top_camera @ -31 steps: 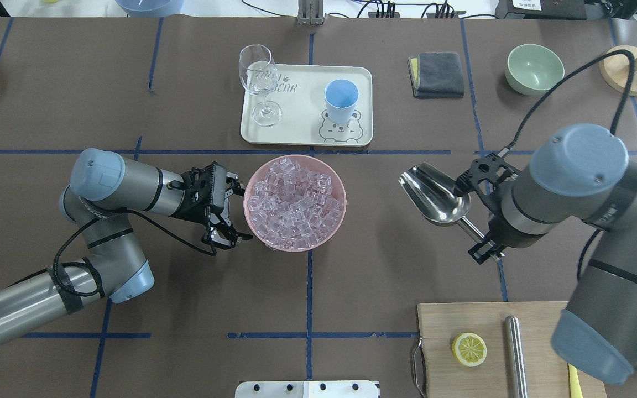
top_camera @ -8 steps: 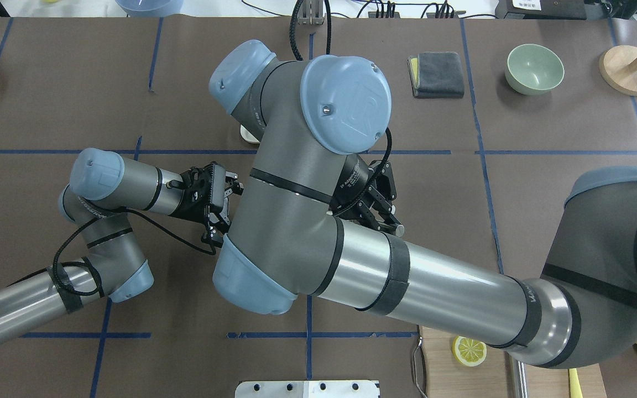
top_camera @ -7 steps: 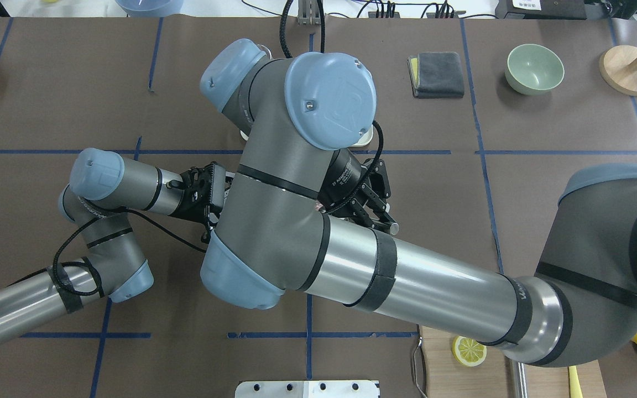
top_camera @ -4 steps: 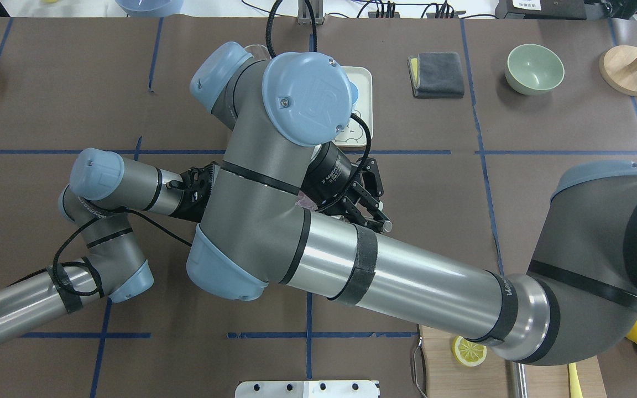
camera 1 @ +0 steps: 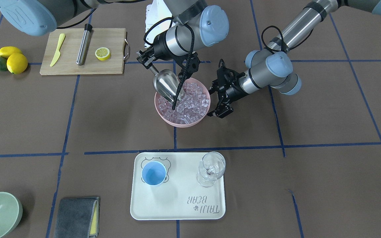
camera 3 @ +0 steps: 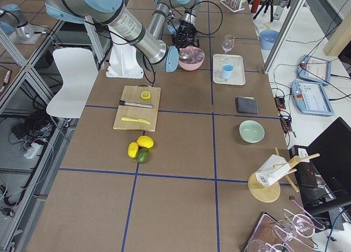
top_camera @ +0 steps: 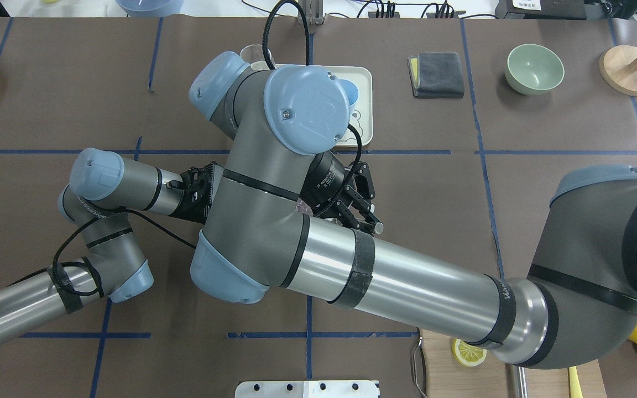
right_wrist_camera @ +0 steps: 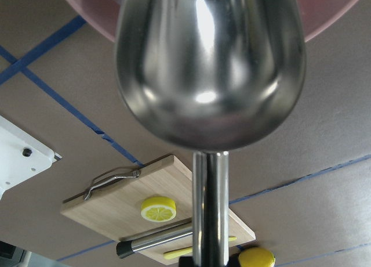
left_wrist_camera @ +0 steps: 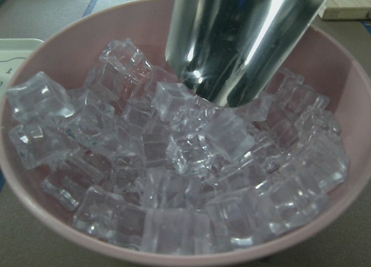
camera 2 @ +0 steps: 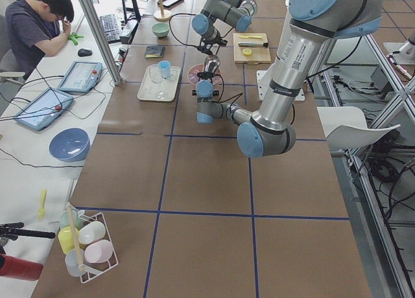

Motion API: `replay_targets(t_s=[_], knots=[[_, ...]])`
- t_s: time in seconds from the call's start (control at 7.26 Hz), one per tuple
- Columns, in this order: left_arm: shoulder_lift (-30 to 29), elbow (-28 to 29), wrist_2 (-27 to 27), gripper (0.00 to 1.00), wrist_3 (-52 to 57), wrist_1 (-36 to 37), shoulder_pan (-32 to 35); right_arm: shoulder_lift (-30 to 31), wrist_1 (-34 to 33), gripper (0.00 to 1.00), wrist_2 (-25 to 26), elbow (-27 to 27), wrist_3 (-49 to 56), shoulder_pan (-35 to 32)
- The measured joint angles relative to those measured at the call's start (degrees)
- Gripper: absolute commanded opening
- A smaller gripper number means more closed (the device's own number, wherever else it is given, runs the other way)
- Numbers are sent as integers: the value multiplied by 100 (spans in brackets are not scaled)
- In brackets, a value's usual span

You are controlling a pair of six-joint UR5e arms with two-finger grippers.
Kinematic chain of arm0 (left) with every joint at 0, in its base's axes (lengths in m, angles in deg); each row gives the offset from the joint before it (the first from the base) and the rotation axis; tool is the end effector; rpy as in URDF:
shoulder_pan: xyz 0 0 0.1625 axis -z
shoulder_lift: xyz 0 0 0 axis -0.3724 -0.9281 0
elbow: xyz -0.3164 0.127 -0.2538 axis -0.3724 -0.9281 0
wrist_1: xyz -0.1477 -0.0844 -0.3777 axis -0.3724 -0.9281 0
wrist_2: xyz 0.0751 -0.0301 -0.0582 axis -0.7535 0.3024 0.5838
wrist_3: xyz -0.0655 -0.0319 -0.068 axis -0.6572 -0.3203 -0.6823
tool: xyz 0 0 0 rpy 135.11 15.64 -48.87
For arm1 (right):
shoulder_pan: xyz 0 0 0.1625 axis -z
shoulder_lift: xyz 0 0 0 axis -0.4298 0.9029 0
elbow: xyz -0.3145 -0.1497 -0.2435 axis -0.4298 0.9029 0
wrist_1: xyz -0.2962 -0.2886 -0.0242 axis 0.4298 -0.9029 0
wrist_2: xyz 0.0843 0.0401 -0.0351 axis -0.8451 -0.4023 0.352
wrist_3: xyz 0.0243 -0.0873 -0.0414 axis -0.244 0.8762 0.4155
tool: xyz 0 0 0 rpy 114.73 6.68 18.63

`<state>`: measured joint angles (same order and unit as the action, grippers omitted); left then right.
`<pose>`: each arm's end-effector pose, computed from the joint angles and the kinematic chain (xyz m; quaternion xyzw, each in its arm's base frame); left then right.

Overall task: Put ice in cup with scoop
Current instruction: 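Dig the scoop into the ice with the right gripper while left holds bowl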

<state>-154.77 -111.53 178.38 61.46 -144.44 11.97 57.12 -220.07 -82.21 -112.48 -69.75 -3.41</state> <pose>0.5154 -0.4438 0.3622 0.5015 0.4713 0.5058 0.5202 -0.5524 -0.4205 0.0902 -0.1164 -0.1204 -0.5304 0.8310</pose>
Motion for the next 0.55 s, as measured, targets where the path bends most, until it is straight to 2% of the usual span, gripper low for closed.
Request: replay_targets(t_s=[0.55], knots=[[-3,0,0,100,0,0,0,269,881,0,-7,76,-59,20]])
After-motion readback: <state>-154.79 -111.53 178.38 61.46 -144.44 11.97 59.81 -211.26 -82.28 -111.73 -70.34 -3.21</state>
